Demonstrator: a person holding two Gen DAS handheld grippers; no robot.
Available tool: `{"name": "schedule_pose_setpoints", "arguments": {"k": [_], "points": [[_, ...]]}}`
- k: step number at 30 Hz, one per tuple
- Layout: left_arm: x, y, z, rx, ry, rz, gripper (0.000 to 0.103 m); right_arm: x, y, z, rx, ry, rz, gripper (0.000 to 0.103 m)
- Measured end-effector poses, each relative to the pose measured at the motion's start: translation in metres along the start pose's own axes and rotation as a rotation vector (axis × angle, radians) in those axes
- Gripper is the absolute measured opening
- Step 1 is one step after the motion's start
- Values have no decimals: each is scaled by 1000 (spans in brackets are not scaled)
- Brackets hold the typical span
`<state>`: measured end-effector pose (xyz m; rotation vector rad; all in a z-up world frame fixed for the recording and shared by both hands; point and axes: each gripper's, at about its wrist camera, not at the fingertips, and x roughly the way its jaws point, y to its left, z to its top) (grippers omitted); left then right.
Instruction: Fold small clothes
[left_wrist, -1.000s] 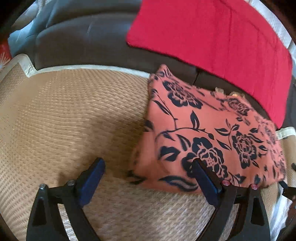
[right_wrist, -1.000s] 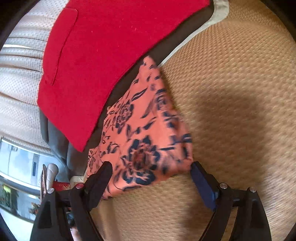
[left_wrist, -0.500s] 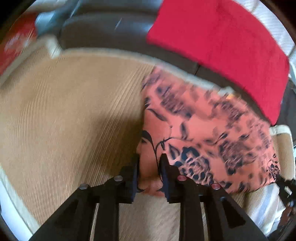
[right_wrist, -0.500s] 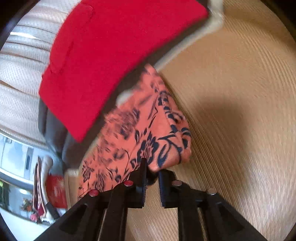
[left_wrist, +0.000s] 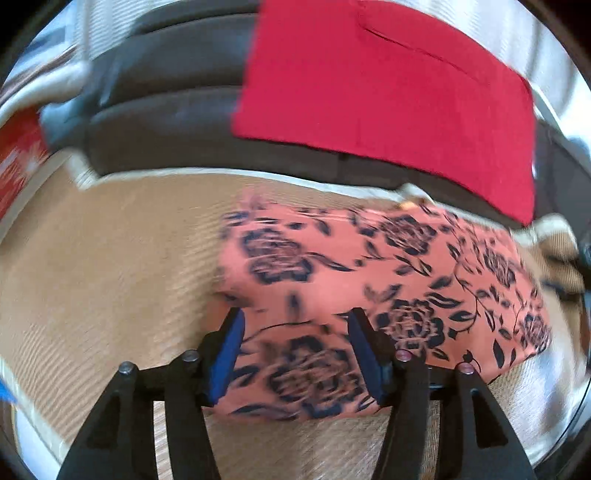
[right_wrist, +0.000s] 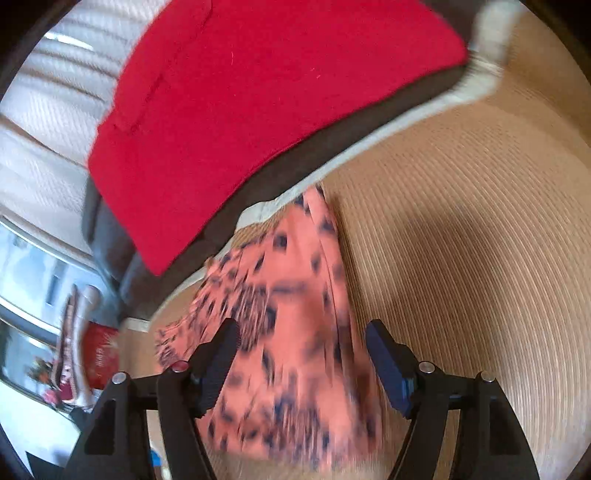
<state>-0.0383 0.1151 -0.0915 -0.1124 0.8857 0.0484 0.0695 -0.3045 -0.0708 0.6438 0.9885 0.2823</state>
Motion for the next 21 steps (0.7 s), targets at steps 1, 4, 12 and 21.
{"name": "schedule_pose_setpoints", "arguments": {"k": [1, 4, 12, 21], "points": [[7, -7, -1, 20, 8, 11, 59, 18, 4, 16, -18, 20, -22, 74], [46, -25, -5, 58, 69, 32, 59, 56, 9, 46, -73, 89, -80, 56], [77, -18, -17, 83, 106, 68, 62, 99, 33, 74, -199, 77, -304, 14], [28, -4, -14, 2, 55, 47, 64, -12, -6, -9, 78, -131, -10, 78]]}}
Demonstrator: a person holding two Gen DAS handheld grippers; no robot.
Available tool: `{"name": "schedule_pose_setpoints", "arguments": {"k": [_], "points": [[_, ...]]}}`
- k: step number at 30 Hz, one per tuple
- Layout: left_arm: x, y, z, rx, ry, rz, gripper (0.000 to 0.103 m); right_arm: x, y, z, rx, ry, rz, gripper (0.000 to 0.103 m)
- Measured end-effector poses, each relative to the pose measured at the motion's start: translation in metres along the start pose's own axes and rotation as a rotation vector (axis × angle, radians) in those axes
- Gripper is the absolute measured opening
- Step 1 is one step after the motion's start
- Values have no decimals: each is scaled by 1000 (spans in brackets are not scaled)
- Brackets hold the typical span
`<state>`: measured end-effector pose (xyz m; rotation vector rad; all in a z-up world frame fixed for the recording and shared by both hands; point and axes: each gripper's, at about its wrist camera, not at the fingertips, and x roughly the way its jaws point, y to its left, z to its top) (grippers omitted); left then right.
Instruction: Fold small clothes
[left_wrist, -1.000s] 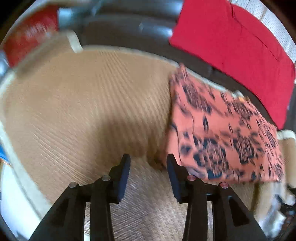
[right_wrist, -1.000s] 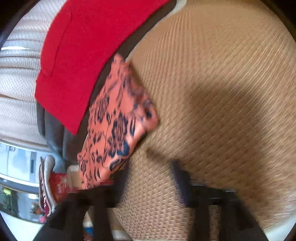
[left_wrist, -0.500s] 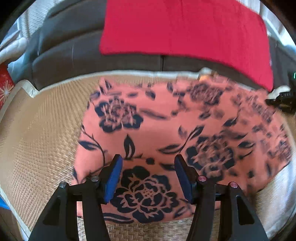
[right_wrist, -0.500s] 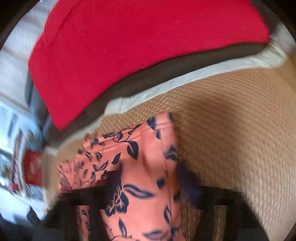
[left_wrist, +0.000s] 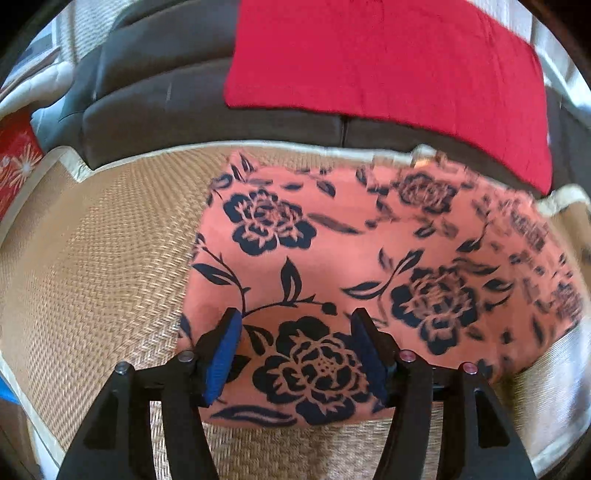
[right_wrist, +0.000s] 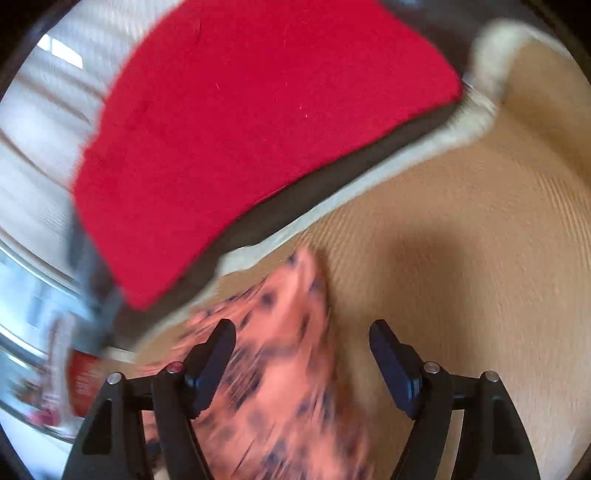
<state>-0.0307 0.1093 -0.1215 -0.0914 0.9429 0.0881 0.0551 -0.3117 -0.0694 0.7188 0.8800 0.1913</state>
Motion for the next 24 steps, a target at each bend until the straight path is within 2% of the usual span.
{"name": "schedule_pose_setpoints", "arguments": {"k": [2, 5, 8, 10, 11, 13, 15, 16, 17, 19, 20, 21, 22, 23, 24], "points": [[-12, 1, 0, -24, -24, -22, 65, -29, -18, -46, 126, -15, 76, 78], [-24, -6, -2, -36, -41, -73, 66, -28, -45, -114, 315, 45, 167, 79], [-32, -17, -5, -15, -37, -100, 66, 4, -53, -145, 461, 90, 251, 79], [-41, -20, -8, -9, -53, -103, 66, 21, -52, -143, 520, 76, 307, 76], [-41, -21, -11, -11, -53, -101, 66, 34, -54, -141, 572, 65, 330, 69], [-44, -17, -18, -13, -40, -96, 66, 39, -60, -134, 661, 28, 308, 10], [-49, -10, -22, -12, -39, -77, 66, 25, -44, -117, 537, -60, 152, 9], [-50, -6, -25, -8, -38, -63, 66, 13, -25, -111, 416, -105, 98, 9], [-48, -4, -25, -8, -35, -54, 66, -1, 6, -109, 217, -155, 15, 9], [-39, -1, -21, -21, -17, -47, 66, -1, 36, -119, 3, -167, -56, 16], [-35, -2, -17, -26, -8, -53, 66, 11, 40, -126, -60, -130, -103, 19], [-34, -6, -12, -24, -5, -60, 66, 26, 31, -130, -45, -68, -138, 24], [-34, -11, -8, -15, -10, -69, 66, 34, 20, -131, 6, -31, -128, 28], [-37, -19, -3, 7, -22, -77, 66, 41, 2, -133, 113, -1, -65, 31], [-39, -27, 0, 31, -32, -82, 66, 38, -11, -136, 193, -4, 6, 42]]}}
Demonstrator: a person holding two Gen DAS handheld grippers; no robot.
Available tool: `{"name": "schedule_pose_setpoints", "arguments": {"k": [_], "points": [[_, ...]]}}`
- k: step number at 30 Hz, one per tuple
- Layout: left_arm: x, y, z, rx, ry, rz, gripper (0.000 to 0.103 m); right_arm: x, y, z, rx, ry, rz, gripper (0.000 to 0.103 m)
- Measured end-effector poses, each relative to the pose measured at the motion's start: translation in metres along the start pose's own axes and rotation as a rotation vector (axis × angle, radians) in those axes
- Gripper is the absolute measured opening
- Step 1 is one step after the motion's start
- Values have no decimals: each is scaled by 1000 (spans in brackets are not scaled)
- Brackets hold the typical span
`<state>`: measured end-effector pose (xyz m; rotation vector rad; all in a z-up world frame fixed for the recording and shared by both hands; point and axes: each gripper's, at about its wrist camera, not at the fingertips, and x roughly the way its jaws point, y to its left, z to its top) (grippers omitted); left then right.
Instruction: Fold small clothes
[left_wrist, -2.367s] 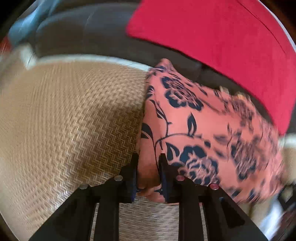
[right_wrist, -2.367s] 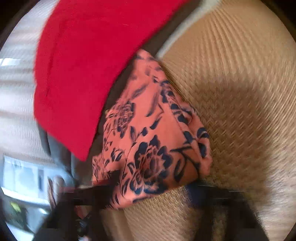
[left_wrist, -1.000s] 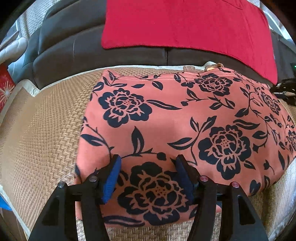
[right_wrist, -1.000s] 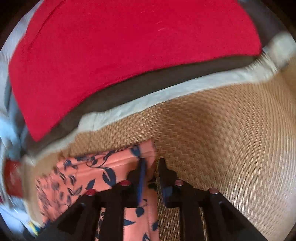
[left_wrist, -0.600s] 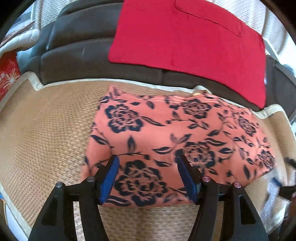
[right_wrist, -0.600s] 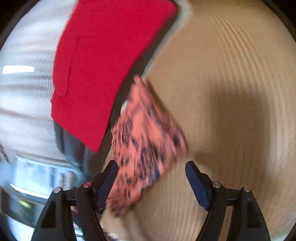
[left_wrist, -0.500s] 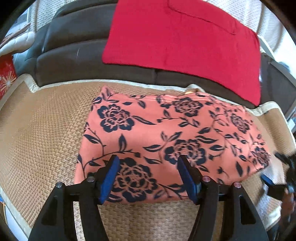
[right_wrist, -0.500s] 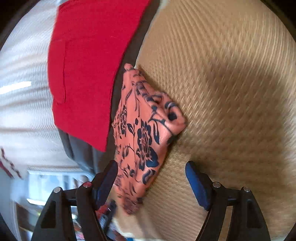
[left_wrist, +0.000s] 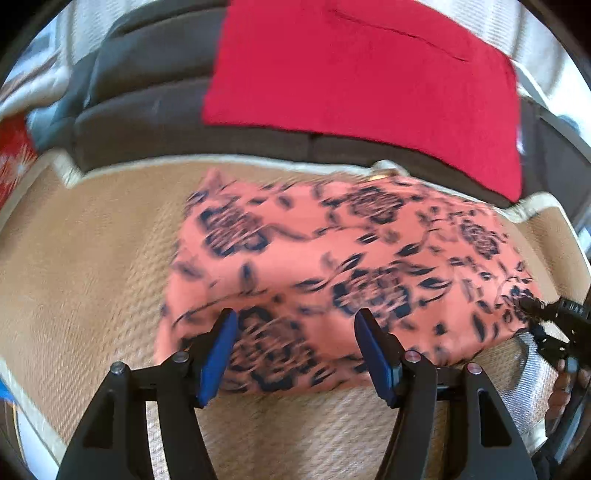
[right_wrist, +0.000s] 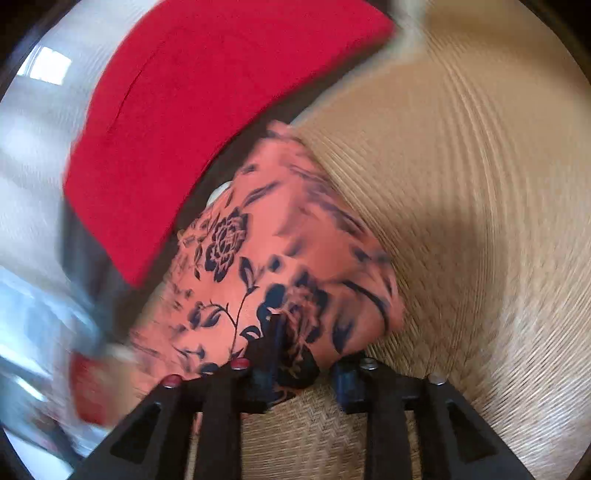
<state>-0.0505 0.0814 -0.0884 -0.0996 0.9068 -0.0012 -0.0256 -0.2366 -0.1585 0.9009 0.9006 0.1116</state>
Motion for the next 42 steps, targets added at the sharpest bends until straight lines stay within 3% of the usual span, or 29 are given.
{"name": "schedule_pose_setpoints", "arguments": {"k": [1, 3, 6, 7, 8, 9, 10, 12, 15, 17, 19, 20, 22, 26, 27, 28, 29, 30, 32, 33, 34, 35, 37, 39, 41, 42], "points": [[0, -13, 5, 36, -10, -8, 67, -1, -11, 1, 68, -5, 75, 62], [3, -34, 14, 85, -17, -25, 67, -4, -15, 6, 107, -18, 150, 81], [17, -71, 28, 139, -31, -60, 67, -1, -21, 17, 180, -21, 212, 80], [24, -82, 31, 149, -27, -70, 67, 3, -25, 22, 209, -24, 228, 69], [33, -91, 32, 159, -9, -72, 67, 6, -27, 26, 214, -30, 223, 51], [41, -100, 31, 172, 14, -66, 67, 6, -24, 31, 175, -30, 174, 9], [50, -106, 31, 184, 36, -55, 67, 3, -16, 35, 98, -46, 82, 10], [68, -115, 26, 205, 91, -30, 67, -5, -2, 36, -12, -75, 15, 10], [74, -114, 22, 180, 104, -20, 67, 6, 4, 28, -100, -45, -84, 19], [72, -111, 23, 164, 109, -28, 67, 14, -12, 26, -26, 11, -22, 34], [71, -107, 23, 156, 113, -36, 68, 18, -10, 21, 10, 13, 27, 73], [72, -105, 24, 152, 114, -40, 69, 9, -10, 24, 6, -6, 36, 78], [74, -103, 24, 140, 116, -45, 72, -6, -11, 30, -9, -35, 25, 79], [78, -97, 23, 99, 121, -67, 75, 8, -6, 49, 0, 68, 64, 79], [79, -96, 23, 94, 122, -74, 75, 14, -6, 51, -4, 118, 87, 69], [79, -95, 22, 89, 123, -80, 76, 19, -5, 52, -26, 154, 92, 43], [79, -93, 23, 86, 126, -88, 77, 19, 0, 54, -88, 173, 26, 34], [80, -91, 24, 80, 130, -95, 79, 18, 3, 58, -135, 174, -45, 35], [82, -89, 24, 67, 134, -104, 81, 6, 4, 68, -145, 130, -91, 37], [83, -87, 24, 59, 135, -110, 83, 0, 3, 77, -141, 99, -106, 47], [83, -86, 24, 54, 135, -115, 83, -4, 5, 93, -136, 68, -108, 77], [83, -86, 23, 49, 134, -118, 84, 5, 22, 104, -126, 48, -89, 86], [83, -85, 22, 47, 131, -121, 85, 18, 31, 116, -134, 65, -29, 89], [83, -85, 23, 48, 132, -119, 85, 57, 42, 129, -162, 170, 36, 89], [83, -85, 22, 49, 137, -114, 86, 98, 50, 137, -173, 273, 30, 87], [82, -86, 22, 48, 140, -112, 86, 112, 53, 137, -191, 312, 1, 76]]}}
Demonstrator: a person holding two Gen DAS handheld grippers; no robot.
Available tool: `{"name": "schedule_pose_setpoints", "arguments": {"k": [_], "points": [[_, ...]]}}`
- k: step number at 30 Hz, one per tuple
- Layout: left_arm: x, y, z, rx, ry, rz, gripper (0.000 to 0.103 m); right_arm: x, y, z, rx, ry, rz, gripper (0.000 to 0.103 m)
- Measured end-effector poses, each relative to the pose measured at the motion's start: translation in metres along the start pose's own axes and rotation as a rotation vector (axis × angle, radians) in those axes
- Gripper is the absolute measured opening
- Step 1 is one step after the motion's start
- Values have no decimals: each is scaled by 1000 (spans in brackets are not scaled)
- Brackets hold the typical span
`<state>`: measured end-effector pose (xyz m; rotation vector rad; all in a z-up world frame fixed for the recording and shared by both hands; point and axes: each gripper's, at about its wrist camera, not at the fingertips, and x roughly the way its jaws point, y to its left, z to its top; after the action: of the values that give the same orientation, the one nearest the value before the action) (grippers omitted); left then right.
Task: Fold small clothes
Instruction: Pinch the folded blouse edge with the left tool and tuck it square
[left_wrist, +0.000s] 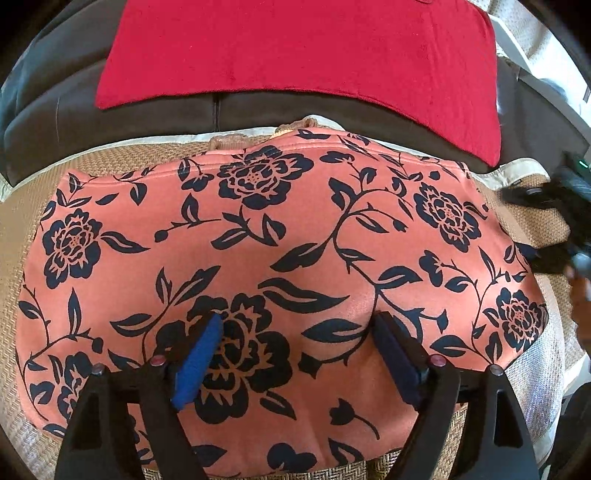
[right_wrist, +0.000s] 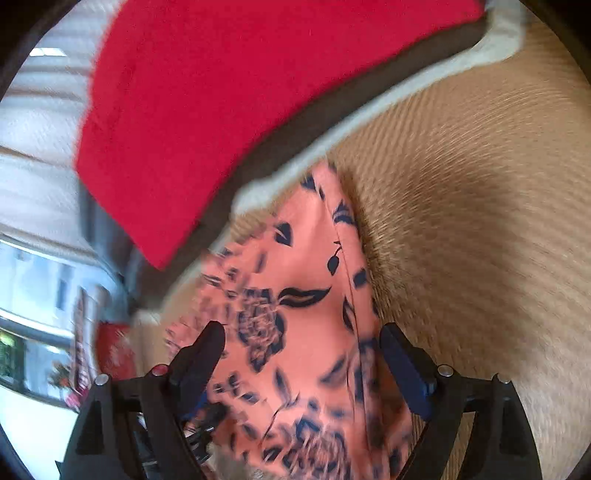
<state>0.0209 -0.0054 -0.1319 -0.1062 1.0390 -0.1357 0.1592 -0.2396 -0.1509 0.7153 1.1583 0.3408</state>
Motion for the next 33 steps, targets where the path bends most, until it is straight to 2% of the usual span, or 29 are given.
{"name": "schedule_pose_setpoints", "arguments": {"k": [1, 2, 3, 5, 7, 8, 10, 12, 13, 16, 18, 20, 22, 23, 25, 26, 27, 29, 30, 32, 33], "points": [[-1, 0, 0, 0, 2, 2, 86, 15, 7, 6, -46, 34, -42, 39], [0, 0, 1, 1, 5, 2, 86, 21, 16, 7, -103, 44, -112, 25], [0, 0, 0, 1, 8, 0, 86, 18, 21, 0, -141, 30, -176, 23], [1, 0, 1, 2, 11, 1, 86, 8, 31, -5, -169, -59, -253, 23], [2, -2, 2, 9, 15, 12, 86, -9, 33, -13, -171, -165, -380, 32], [2, -2, 2, 10, 19, 15, 86, -17, 30, -17, -142, -184, -379, 35], [-3, -2, 2, 5, 25, 18, 86, -33, 24, -32, -70, -225, -302, 81], [-11, 2, -2, 4, 23, 31, 86, -46, 33, -52, -61, -263, -213, 83], [-19, 7, -5, 5, 13, 40, 86, -61, 37, -72, -79, -255, -136, 83], [-48, 38, -24, -31, -46, 71, 86, -56, 49, -105, -93, -191, 25, 83], [-64, 74, -40, -92, -69, 135, 86, -54, 43, -132, -47, -174, 121, 83], [-69, 123, -58, -209, -50, 237, 85, -47, 23, -160, 49, -154, 194, 83], [-66, 156, -70, -279, -16, 308, 76, -39, 1, -179, 160, -173, 179, 83], [-64, 167, -73, -294, -4, 324, 61, -30, -15, -184, 232, -170, 176, 83], [-64, 172, -71, -285, -29, 311, 55, -20, -29, -184, 307, -175, 189, 83], [-63, 168, -67, -261, -29, 313, 38, -18, -32, -180, 328, -204, 202, 83], [-59, 162, -61, -237, -18, 305, 25, -16, -33, -177, 332, -220, 207, 83], [-56, 155, -53, -221, -21, 344, 22, -12, -29, -163, 330, -259, 190, 83], [-54, 153, -50, -217, -23, 354, 21, -15, -27, -156, 322, -273, 171, 81], [-53, 154, -47, -228, -20, 350, 21, -16, -24, -145, 321, -305, 127, 65], [-53, 155, -46, -232, -21, 344, 21, -13, -23, -139, 319, -296, 102, 26]]}}
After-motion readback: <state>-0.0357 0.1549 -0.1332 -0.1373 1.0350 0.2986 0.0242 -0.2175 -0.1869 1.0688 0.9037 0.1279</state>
